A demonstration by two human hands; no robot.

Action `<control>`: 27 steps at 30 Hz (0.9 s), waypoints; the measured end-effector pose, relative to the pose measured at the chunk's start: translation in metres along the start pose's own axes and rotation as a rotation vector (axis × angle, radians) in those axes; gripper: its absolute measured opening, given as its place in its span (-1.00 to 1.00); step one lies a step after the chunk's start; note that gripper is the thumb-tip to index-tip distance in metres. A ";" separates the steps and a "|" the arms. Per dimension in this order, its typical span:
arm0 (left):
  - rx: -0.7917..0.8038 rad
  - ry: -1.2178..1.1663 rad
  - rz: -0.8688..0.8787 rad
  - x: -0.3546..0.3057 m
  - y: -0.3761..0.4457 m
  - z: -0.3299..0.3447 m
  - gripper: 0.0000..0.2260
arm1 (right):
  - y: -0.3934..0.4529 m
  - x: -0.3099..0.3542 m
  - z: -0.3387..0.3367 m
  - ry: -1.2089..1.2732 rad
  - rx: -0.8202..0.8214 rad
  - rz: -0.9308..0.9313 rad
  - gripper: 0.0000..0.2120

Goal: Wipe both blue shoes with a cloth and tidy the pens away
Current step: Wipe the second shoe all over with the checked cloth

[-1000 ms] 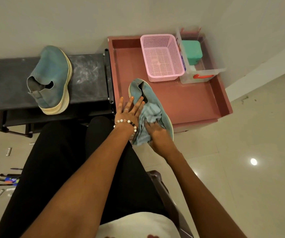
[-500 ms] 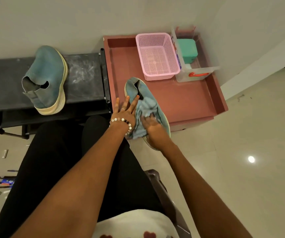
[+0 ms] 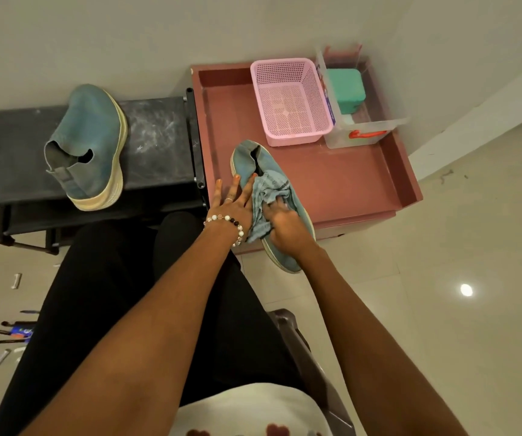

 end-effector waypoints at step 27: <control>-0.041 -0.045 -0.026 0.001 -0.006 -0.007 -0.23 | -0.069 -0.003 0.001 0.109 -0.083 -0.046 -0.44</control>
Point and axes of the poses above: each hand's wrist, its own y-axis towards the middle knuckle, its own z-axis out of the palm, x = y × z, the point moved 10 cm from there along y, towards the middle knuckle, and after that the axes turned 4 degrees about z, right-handed, at the moved point
